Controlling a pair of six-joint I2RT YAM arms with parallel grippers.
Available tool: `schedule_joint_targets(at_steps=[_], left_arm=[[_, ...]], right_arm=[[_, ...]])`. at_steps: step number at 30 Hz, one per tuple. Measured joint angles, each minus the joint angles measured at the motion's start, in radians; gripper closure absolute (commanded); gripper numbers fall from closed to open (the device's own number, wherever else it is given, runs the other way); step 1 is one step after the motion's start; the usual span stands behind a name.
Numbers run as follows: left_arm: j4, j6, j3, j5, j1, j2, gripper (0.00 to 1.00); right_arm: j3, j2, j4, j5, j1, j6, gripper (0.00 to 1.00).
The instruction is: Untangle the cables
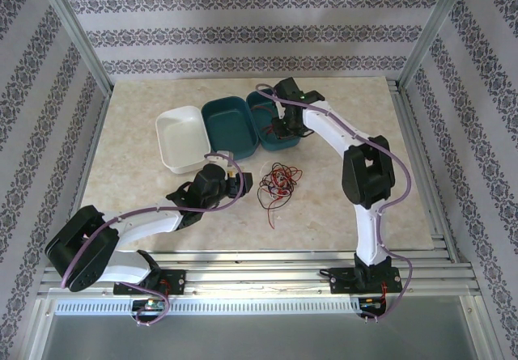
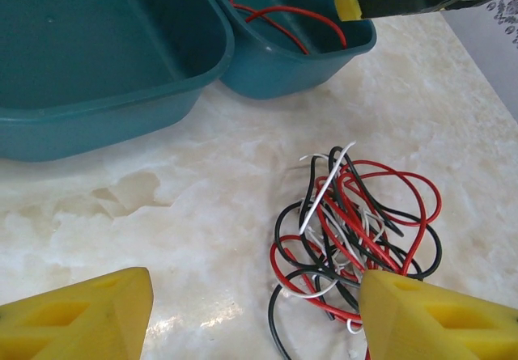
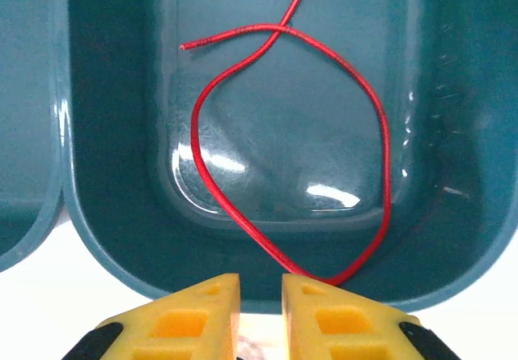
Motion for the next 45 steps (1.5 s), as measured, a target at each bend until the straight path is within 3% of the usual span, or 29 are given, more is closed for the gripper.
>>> schedule_joint_targets(at_steps=[8, 17, 24, 25, 26, 29, 38, 45], left_arm=[[-0.001, -0.001, -0.005, -0.002, 0.000, 0.000, 0.31], [-0.001, -0.002, -0.005, -0.002, 0.000, 0.000, 0.29], [-0.002, -0.010, -0.005, -0.014, 0.000, 0.000, 0.18], [-0.002, -0.011, -0.005, -0.014, 0.000, 0.000, 0.16], [-0.002, -0.013, -0.005, -0.014, 0.000, 0.000, 0.07], [-0.002, -0.019, -0.005, -0.013, 0.000, 0.000, 0.00], [-0.018, -0.019, 0.022, -0.021, 0.000, 0.009, 0.01], [-0.089, -0.013, 0.119, -0.019, 0.000, 0.048, 0.01]], right_arm=[[0.089, 0.066, -0.026, 0.004, 0.000, -0.004, 0.84], [0.190, 0.158, -0.056, 0.019, 0.000, -0.008, 0.85], [0.254, 0.186, -0.089, 0.018, -0.001, -0.015, 0.84], [0.262, 0.186, -0.092, 0.017, -0.001, -0.017, 0.84], [0.268, 0.185, -0.092, 0.014, -0.001, -0.019, 0.82], [0.263, 0.171, -0.090, 0.007, -0.002, -0.023, 0.79], [-0.027, -0.156, -0.006, -0.003, -0.003, 0.021, 0.75], [-0.414, -0.476, 0.123, 0.010, -0.029, 0.135, 0.67]])
